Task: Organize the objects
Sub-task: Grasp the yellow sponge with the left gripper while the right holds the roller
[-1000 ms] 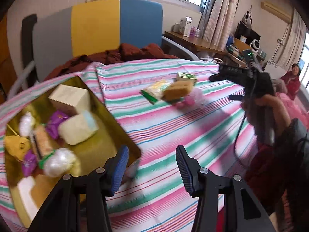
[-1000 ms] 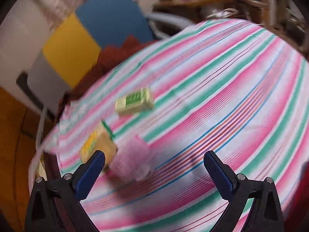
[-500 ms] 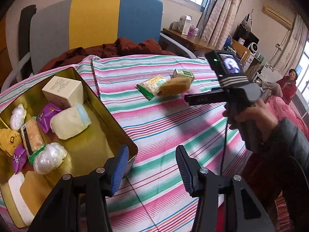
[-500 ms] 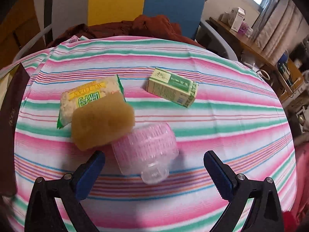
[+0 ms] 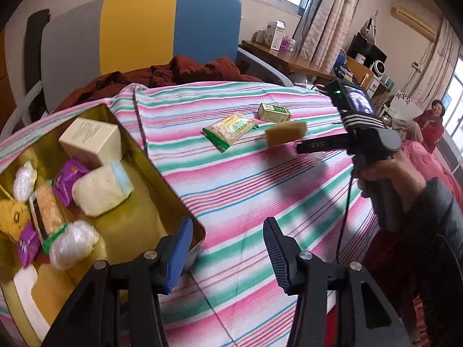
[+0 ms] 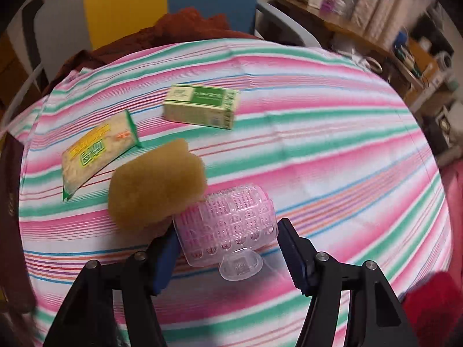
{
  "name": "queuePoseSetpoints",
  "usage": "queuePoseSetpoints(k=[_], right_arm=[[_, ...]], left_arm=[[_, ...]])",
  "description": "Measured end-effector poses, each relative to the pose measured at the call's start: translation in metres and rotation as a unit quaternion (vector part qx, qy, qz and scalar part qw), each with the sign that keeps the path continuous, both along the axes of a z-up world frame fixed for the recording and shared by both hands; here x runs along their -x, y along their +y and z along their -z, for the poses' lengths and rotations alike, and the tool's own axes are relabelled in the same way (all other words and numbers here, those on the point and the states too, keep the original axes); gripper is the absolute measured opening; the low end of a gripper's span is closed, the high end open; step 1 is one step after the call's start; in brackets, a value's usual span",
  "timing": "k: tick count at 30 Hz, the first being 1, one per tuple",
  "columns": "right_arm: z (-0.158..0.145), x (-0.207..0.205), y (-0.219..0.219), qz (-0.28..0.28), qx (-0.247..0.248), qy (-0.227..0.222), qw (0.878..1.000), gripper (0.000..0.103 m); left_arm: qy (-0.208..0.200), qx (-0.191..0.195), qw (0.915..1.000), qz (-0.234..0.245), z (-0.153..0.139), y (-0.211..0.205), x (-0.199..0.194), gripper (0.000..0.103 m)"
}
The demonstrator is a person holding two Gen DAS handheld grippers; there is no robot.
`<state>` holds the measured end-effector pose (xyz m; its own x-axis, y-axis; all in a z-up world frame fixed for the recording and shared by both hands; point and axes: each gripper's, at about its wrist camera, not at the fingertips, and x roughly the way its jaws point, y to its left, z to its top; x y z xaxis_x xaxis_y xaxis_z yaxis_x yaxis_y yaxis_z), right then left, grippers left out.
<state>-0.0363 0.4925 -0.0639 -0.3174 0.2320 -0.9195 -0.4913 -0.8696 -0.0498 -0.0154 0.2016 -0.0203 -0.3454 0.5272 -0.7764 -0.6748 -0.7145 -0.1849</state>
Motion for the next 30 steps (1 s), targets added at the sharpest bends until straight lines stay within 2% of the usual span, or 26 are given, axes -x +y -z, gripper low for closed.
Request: queuePoseSetpoints(k=[2,8,12,14,16,19,22,24,26,30], right_arm=[[0.004,-0.001,-0.004,-0.018,0.016,-0.015,1.0,0.065],[0.002,-0.002,-0.029,-0.102,0.068,-0.015,0.992,0.065],[0.001,-0.005,-0.036,-0.114,0.053,-0.03,0.992,0.065],[-0.002,-0.011,-0.032,-0.104,0.048,-0.034,0.993,0.065],[-0.004,-0.016,-0.031,-0.11,0.051,-0.038,0.992,0.065],[0.0,-0.019,-0.03,-0.119,0.039,-0.062,0.99,0.065],[0.004,-0.02,-0.027,-0.121,0.051,-0.065,0.989,0.065],[0.005,-0.021,-0.023,-0.12,0.062,-0.063,0.989,0.066],[0.008,-0.022,-0.019,-0.114,0.074,-0.065,0.989,0.066],[0.015,-0.022,-0.011,-0.105,0.082,-0.074,0.988,0.066]], left_arm=[[0.002,0.003,1.0,0.007,-0.001,0.01,0.005,0.051],[-0.003,0.005,0.9994,0.034,-0.003,0.045,0.027,0.051],[-0.02,-0.006,0.9973,0.07,-0.003,0.068,0.045,0.052],[-0.019,-0.002,0.9948,0.1,-0.001,0.083,0.05,0.062],[-0.009,0.01,0.9917,0.128,0.001,0.097,0.052,0.066],[0.006,0.021,0.9833,0.181,0.004,0.118,0.052,0.068],[0.008,0.034,0.9694,0.243,0.011,0.141,0.052,0.069],[0.006,0.041,0.9623,0.269,0.016,0.153,0.053,0.069],[-0.003,0.039,0.9547,0.295,0.021,0.164,0.056,0.075],[-0.015,0.04,0.9449,0.324,0.033,0.184,0.063,0.08]])
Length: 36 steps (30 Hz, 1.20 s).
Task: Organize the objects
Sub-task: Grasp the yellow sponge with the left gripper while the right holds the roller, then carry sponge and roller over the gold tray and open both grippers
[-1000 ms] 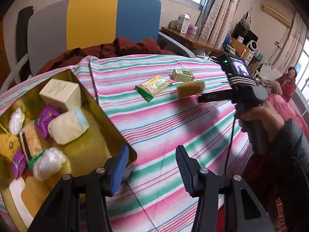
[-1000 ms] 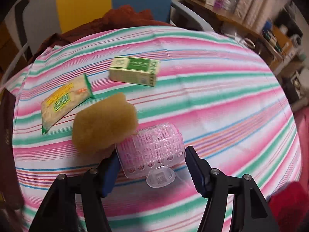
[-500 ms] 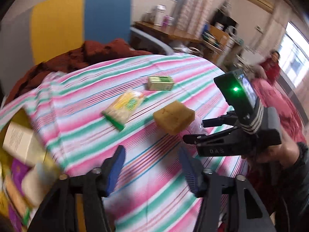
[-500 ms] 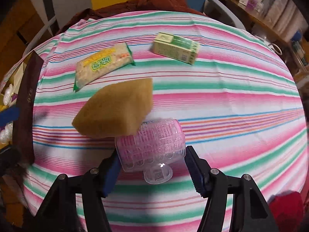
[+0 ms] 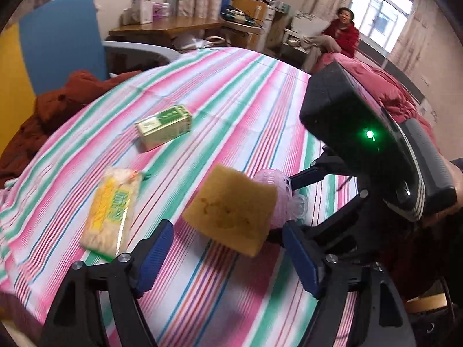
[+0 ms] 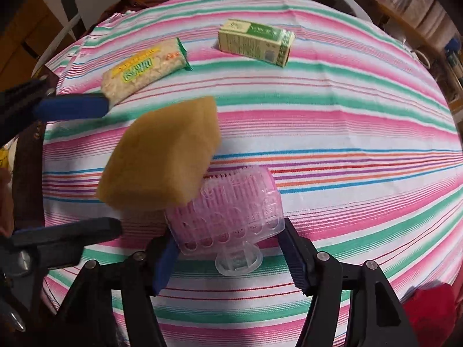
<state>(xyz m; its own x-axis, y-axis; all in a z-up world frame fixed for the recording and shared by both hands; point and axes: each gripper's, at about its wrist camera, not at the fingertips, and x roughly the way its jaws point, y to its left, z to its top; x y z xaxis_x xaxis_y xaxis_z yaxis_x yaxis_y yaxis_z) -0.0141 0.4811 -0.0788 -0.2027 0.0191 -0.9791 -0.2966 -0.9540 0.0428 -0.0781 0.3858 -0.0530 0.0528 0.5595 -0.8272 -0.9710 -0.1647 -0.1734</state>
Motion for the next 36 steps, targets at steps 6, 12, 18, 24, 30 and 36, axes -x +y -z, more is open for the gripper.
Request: queuePoseSetpoints(k=[6,12,18,24,30,36], right_arm=[[0.0,0.002,0.001,0.003,-0.004,0.003,1.0,0.067],[0.001,0.0,0.001,0.019,-0.004,0.009,1.0,0.067],[0.0,0.0,0.0,0.018,-0.012,0.015,1.0,0.067],[-0.002,-0.003,0.012,0.044,-0.024,0.017,0.999,0.066],[-0.003,-0.011,0.037,0.094,-0.038,0.024,0.995,0.066],[-0.017,-0.022,0.056,0.144,-0.033,0.069,0.987,0.066]], left_arm=[[-0.019,0.012,0.9989,0.04,0.01,0.018,0.008,0.081],[-0.094,-0.003,0.9947,0.043,0.018,0.032,0.021,0.08],[-0.117,0.009,0.993,0.011,0.024,0.031,0.029,0.061],[-0.09,-0.003,0.9951,-0.043,0.008,0.018,0.026,0.04],[-0.084,0.008,0.9945,-0.063,0.006,-0.002,0.016,0.039],[-0.084,0.03,0.9939,-0.065,0.013,-0.019,-0.008,0.05]])
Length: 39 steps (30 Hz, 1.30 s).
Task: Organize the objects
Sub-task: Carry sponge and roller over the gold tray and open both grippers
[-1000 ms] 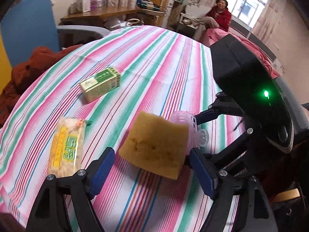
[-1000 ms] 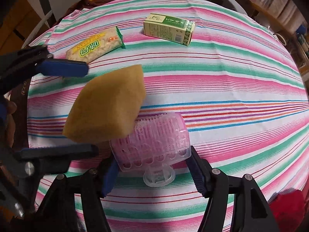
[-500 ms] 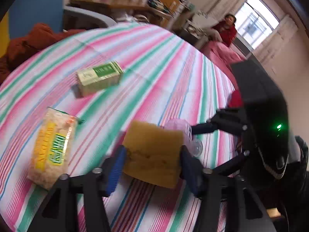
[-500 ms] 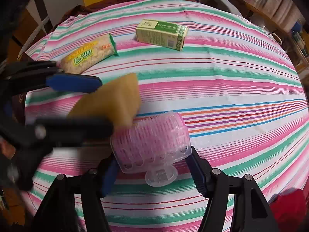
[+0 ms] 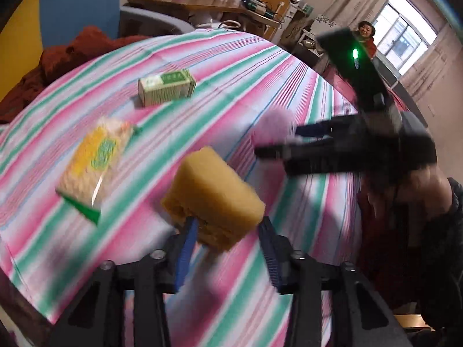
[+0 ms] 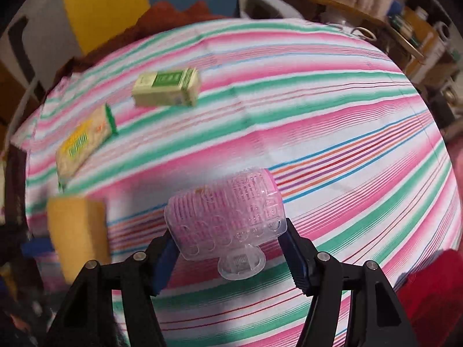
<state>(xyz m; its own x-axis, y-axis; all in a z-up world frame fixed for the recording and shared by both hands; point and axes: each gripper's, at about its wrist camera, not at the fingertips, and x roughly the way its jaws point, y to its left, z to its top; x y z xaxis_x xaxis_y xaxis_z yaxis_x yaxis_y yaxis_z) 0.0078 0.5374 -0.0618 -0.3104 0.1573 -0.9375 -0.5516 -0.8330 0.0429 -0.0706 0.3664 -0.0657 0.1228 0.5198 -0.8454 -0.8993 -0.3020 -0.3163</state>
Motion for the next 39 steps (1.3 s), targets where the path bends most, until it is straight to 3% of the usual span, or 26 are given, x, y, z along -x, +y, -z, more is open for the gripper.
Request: queuePoseSetpoints(k=[4,7,11,14,20,23,26,29,34,39], right_arm=[[-0.008,-0.004,0.005,0.011,0.002,0.029,1.0,0.066],[-0.02,-0.009,0.001,0.004,0.009,0.043,0.999,0.066],[-0.023,-0.009,-0.015,-0.006,0.01,0.053,0.998,0.066],[-0.025,-0.005,-0.015,-0.004,0.008,0.068,0.998,0.066],[-0.038,-0.013,-0.008,0.018,0.008,0.115,0.993,0.066],[-0.035,-0.007,-0.005,0.017,0.014,0.124,0.992,0.066],[-0.029,-0.002,-0.006,0.01,0.022,0.118,0.993,0.066],[-0.026,0.004,-0.009,-0.006,0.024,0.115,0.993,0.066],[-0.035,0.011,-0.03,-0.064,0.02,0.137,0.988,0.066],[-0.041,0.021,-0.062,-0.133,-0.001,0.146,0.98,0.067]], left_arm=[[-0.042,-0.013,0.9983,-0.037,-0.002,-0.015,-0.003,0.068],[-0.06,-0.03,0.9952,-0.071,-0.005,-0.029,-0.008,0.072],[-0.104,-0.058,0.9782,-0.171,-0.001,-0.054,-0.006,0.079],[-0.095,-0.049,0.9738,-0.201,-0.006,-0.05,-0.001,0.079],[-0.022,0.0,0.9748,-0.222,-0.015,-0.012,0.0,0.079],[-0.007,0.021,0.9693,-0.245,-0.004,0.004,0.005,0.073],[-0.006,0.028,0.968,-0.249,0.007,0.008,0.008,0.049],[0.007,0.022,0.97,-0.242,0.006,0.0,0.005,0.041],[0.018,-0.01,0.9728,-0.231,-0.012,-0.026,-0.01,0.039],[0.047,-0.051,0.9671,-0.245,-0.048,-0.076,-0.026,0.039]])
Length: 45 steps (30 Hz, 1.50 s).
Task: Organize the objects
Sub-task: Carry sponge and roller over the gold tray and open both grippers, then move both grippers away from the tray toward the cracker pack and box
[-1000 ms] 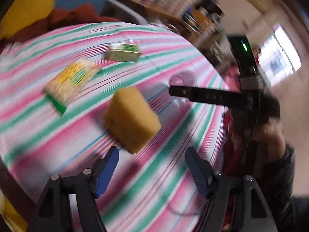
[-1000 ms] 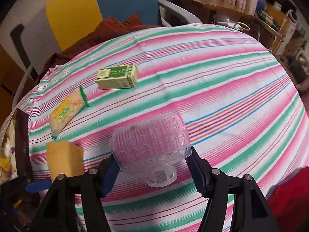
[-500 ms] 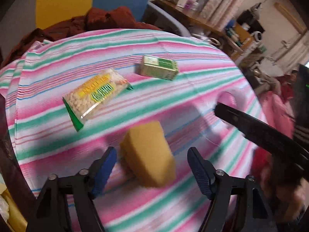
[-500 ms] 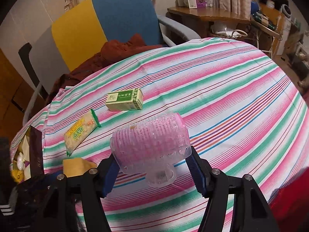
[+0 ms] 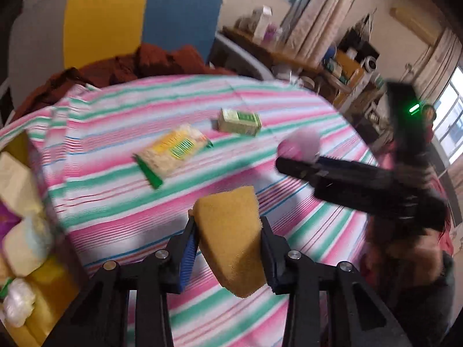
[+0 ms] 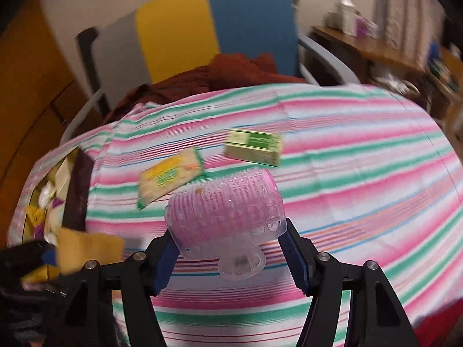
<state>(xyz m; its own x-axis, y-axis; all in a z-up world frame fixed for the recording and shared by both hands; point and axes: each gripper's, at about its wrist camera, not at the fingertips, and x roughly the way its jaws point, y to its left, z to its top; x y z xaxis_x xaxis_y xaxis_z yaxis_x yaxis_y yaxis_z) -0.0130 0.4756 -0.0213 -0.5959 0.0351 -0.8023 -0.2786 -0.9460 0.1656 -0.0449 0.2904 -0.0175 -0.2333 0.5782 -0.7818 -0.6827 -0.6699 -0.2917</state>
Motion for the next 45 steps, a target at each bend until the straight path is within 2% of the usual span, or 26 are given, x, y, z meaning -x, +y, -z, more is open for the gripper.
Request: queuePoseSetpoints(k=[6,12,18,20,22,24,26,28,30,34,40,45], right_arm=[[-0.004,0.007,-0.039,-0.058,-0.023,-0.009,0.998,0.067],[-0.026,0.011,-0.101,-0.121,-0.021,0.01,0.992,0.067],[-0.05,0.019,-0.181,-0.197,-0.011,0.039,0.979,0.067],[-0.051,0.025,-0.206,-0.219,-0.004,0.041,0.975,0.067],[-0.049,0.033,-0.234,-0.238,-0.004,0.039,0.971,0.068],[-0.043,0.04,-0.256,-0.251,-0.006,0.028,0.968,0.079],[-0.037,0.041,-0.273,-0.256,-0.015,0.019,0.966,0.083],[-0.031,0.039,-0.28,-0.26,-0.013,0.009,0.965,0.084],[-0.027,0.036,-0.282,-0.258,-0.017,0.004,0.966,0.091],[-0.023,0.027,-0.28,-0.246,-0.019,0.0,0.969,0.091],[-0.025,0.008,-0.285,-0.201,-0.042,0.024,0.978,0.094],[-0.031,-0.003,-0.288,-0.171,-0.051,0.051,0.983,0.098]], left_arm=[[0.029,-0.027,0.9978,-0.053,-0.028,-0.072,-0.004,0.04],[0.037,-0.04,0.9897,-0.132,-0.033,-0.15,0.012,0.04],[0.063,-0.032,0.9796,-0.188,-0.038,-0.204,0.034,0.04],[0.079,-0.029,0.9751,-0.205,-0.044,-0.217,0.047,0.041],[0.083,-0.017,0.9742,-0.209,-0.048,-0.223,0.061,0.041],[0.092,-0.013,0.9709,-0.221,-0.052,-0.23,0.072,0.047],[0.093,-0.005,0.9703,-0.223,-0.053,-0.234,0.081,0.063],[0.087,-0.007,0.968,-0.235,-0.051,-0.241,0.082,0.069],[0.084,-0.014,0.9676,-0.238,-0.048,-0.247,0.079,0.071],[0.085,-0.014,0.9649,-0.248,-0.039,-0.253,0.062,0.072],[0.105,-0.012,0.9518,-0.288,-0.035,-0.264,0.017,0.072],[0.136,0.009,0.9438,-0.301,-0.037,-0.267,-0.011,0.072]])
